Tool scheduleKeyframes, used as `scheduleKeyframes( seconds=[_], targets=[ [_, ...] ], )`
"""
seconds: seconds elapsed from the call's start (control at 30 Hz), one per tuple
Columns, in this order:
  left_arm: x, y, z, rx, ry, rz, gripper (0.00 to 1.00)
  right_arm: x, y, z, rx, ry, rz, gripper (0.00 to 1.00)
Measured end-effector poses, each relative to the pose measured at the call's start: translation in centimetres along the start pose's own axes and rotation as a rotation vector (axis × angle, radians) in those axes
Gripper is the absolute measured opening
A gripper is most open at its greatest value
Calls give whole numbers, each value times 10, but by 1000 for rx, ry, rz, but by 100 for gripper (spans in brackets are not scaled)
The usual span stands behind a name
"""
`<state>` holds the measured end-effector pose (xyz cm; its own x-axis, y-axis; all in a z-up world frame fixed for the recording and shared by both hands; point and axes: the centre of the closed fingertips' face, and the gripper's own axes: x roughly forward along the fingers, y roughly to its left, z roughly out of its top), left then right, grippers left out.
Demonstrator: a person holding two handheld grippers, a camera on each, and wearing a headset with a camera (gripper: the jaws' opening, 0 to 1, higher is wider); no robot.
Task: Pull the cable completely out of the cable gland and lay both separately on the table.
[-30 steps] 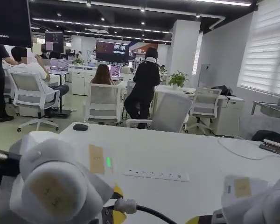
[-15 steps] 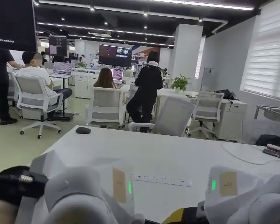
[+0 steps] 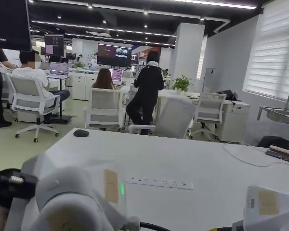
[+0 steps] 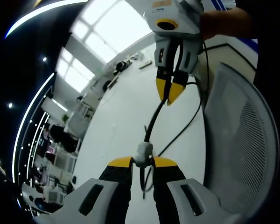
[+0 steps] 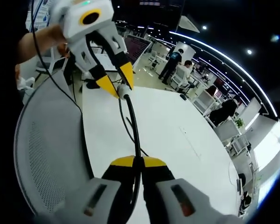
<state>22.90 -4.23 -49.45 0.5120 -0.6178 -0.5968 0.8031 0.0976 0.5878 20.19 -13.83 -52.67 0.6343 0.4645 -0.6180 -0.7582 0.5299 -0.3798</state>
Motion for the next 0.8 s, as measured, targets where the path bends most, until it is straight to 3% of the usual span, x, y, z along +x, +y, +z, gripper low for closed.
scheduleKeyframes(
  seconds=[0.3,0.8],
  targets=[
    [-3,4,-8,-17,12,11,17,-6,-12,-34,30,85,-45,3],
    [-6,6,-14,-40,18,20,17,-1,-11,-80,-14,248,-68,3]
  ],
)
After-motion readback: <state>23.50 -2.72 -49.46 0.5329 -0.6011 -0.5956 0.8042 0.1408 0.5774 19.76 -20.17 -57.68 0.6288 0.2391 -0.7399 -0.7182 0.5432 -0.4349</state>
